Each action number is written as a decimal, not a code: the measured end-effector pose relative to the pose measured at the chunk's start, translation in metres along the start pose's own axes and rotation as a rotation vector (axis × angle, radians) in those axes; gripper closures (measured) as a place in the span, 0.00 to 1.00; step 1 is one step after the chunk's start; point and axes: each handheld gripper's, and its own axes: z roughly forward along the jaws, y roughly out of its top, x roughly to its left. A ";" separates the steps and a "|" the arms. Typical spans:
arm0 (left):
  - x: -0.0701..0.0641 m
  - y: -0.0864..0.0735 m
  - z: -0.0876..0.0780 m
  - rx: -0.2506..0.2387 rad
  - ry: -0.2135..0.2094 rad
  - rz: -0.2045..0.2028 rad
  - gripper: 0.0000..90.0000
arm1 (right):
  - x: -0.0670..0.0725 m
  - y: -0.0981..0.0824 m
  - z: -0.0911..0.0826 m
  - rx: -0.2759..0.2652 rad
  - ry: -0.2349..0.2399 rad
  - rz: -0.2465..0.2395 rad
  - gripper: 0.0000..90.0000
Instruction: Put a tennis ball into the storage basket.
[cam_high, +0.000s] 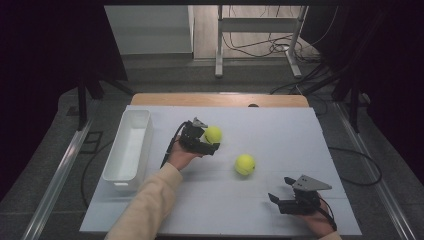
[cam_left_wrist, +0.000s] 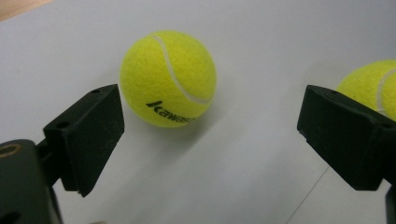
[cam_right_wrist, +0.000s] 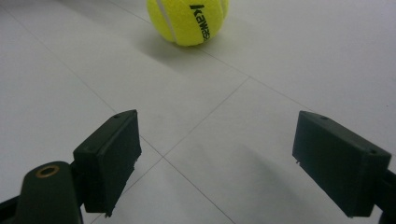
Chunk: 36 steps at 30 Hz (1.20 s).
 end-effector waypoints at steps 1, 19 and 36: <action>0.001 0.000 0.001 0.002 0.004 -0.002 0.09 | 0.000 0.000 0.000 0.000 0.001 0.000 0.17; 0.018 0.005 0.022 -0.003 0.009 -0.049 0.08 | 0.000 0.000 0.001 0.009 0.003 0.001 0.17; 0.027 0.007 0.039 0.006 -0.002 -0.087 0.07 | -0.001 -0.001 0.001 0.010 0.002 0.001 0.17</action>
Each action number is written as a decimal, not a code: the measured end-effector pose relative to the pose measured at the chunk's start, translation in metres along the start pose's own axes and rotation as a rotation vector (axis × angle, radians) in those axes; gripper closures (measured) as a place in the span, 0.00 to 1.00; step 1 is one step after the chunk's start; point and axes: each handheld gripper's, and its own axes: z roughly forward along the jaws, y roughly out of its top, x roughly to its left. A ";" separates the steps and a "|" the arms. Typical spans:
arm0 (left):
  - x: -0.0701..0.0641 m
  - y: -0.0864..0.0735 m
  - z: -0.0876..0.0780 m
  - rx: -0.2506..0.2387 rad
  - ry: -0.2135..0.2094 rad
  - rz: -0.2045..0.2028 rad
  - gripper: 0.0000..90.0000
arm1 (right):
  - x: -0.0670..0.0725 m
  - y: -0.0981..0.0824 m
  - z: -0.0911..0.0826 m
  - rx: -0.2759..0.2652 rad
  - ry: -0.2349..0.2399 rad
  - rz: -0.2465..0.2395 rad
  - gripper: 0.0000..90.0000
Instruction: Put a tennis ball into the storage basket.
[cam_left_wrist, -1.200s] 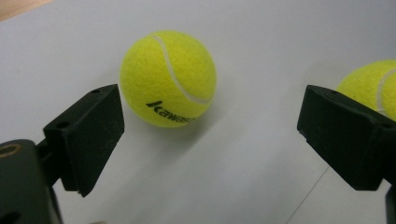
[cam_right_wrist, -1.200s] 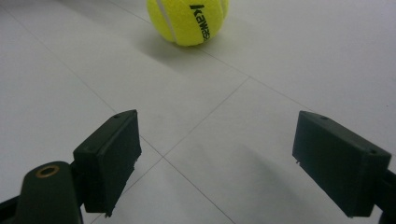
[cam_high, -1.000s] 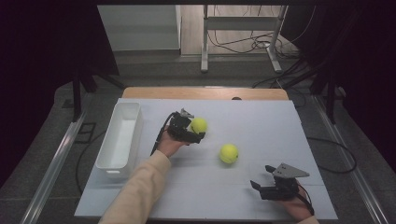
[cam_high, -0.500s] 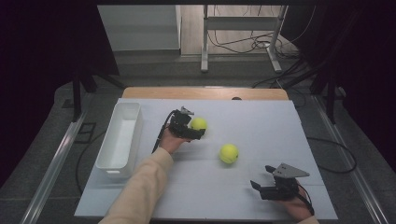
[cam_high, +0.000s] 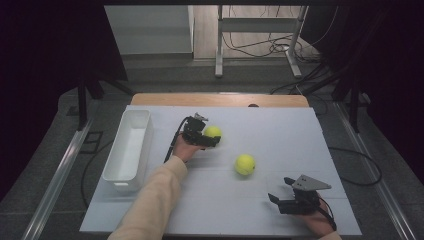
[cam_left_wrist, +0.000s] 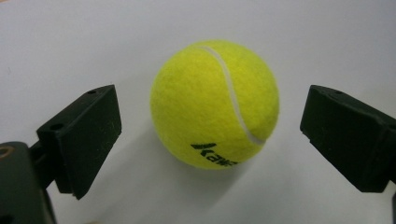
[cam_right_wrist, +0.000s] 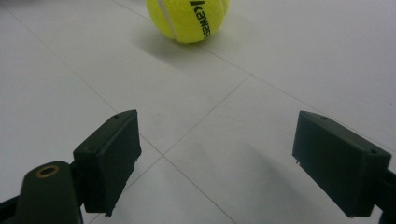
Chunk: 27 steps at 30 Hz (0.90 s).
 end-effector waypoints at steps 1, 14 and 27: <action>0.000 0.000 0.001 0.000 0.002 -0.003 0.07 | 0.000 0.000 0.000 0.000 0.000 0.000 0.17; 0.003 0.002 0.015 0.009 -0.013 -0.028 0.10 | 0.000 0.000 0.000 0.002 -0.001 0.000 0.17; 0.000 0.001 0.011 -0.003 -0.009 0.022 0.30 | 0.000 0.000 0.000 -0.002 -0.001 0.001 0.17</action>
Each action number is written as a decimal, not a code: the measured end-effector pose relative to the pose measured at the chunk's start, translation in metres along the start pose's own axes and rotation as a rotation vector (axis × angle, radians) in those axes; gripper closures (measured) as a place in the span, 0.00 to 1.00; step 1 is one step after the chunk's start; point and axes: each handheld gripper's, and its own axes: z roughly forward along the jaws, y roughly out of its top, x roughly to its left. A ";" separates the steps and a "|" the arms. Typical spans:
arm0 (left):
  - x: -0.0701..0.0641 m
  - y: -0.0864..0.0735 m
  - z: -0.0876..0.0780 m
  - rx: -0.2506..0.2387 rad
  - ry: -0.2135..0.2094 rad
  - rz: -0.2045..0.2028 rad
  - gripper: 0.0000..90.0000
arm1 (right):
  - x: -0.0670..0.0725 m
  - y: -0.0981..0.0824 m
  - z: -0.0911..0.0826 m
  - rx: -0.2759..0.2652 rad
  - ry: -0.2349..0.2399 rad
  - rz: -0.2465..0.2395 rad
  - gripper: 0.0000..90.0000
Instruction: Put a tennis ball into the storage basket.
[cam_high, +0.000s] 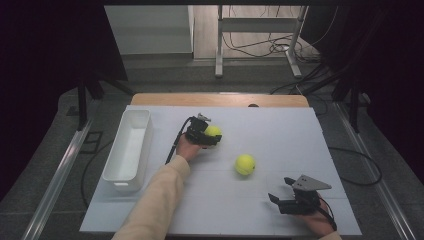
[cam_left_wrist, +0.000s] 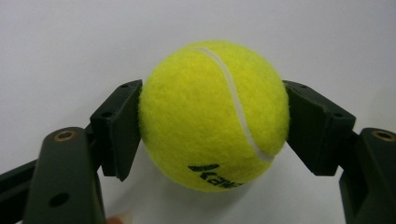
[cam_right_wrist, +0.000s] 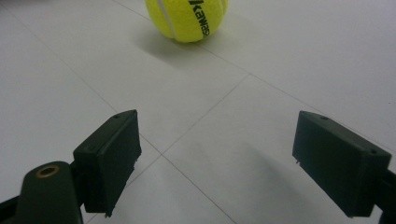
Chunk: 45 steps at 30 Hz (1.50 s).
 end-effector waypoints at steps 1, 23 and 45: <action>0.000 0.000 0.000 0.000 0.000 0.000 0.30 | 0.000 0.000 0.000 0.000 0.000 0.000 0.17; -0.011 0.002 -0.024 -0.038 -0.024 0.034 0.30 | 0.000 0.000 0.000 0.002 -0.004 -0.002 0.17; -0.019 -0.001 -0.045 -0.070 -0.030 0.069 0.30 | 0.000 0.000 -0.001 0.003 -0.009 -0.003 0.17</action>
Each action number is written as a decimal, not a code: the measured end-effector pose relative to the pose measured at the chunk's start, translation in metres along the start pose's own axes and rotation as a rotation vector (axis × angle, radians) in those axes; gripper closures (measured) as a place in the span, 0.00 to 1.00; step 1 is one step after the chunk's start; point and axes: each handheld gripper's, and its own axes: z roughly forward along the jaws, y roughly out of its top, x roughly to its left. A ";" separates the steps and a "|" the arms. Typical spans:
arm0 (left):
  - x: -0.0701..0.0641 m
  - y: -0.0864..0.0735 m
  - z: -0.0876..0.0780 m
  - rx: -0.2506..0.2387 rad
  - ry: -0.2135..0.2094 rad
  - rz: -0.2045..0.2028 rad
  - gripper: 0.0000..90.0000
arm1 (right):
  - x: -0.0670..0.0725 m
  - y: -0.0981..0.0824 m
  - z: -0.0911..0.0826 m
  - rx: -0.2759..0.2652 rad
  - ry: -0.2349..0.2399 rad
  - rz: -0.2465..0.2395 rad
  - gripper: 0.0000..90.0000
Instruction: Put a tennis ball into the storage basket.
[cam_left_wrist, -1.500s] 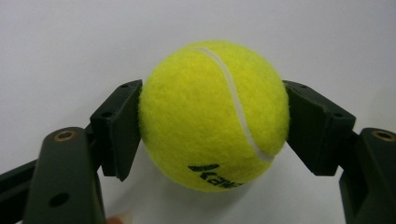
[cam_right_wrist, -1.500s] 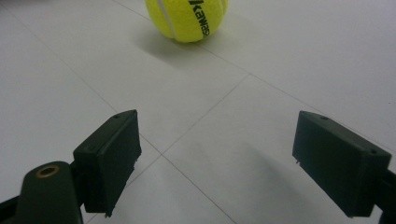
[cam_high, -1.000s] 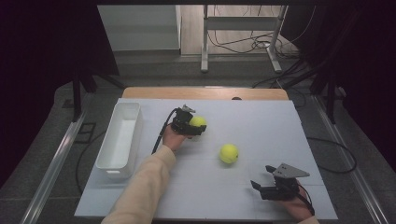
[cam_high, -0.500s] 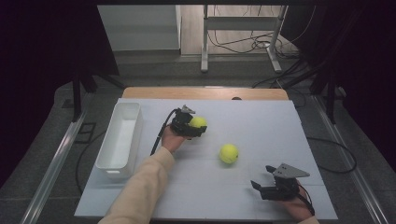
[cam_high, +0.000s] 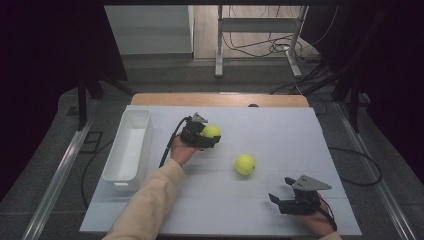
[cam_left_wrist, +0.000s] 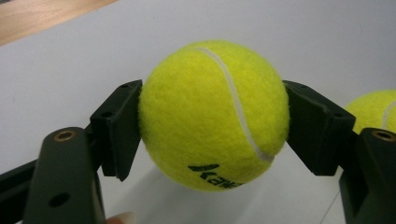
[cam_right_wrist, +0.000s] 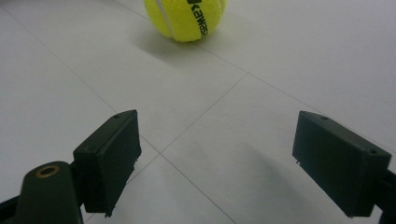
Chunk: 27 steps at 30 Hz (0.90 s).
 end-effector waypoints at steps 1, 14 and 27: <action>-0.001 0.000 -0.001 -0.002 -0.001 0.001 0.30 | 0.000 0.000 0.000 -0.001 0.002 0.000 0.17; -0.007 0.001 -0.019 -0.030 -0.013 0.016 0.30 | 0.000 0.000 0.000 -0.002 -0.001 -0.001 0.17; -0.010 -0.001 -0.029 -0.050 -0.022 0.018 0.30 | 0.000 0.000 -0.001 -0.006 -0.005 0.001 0.17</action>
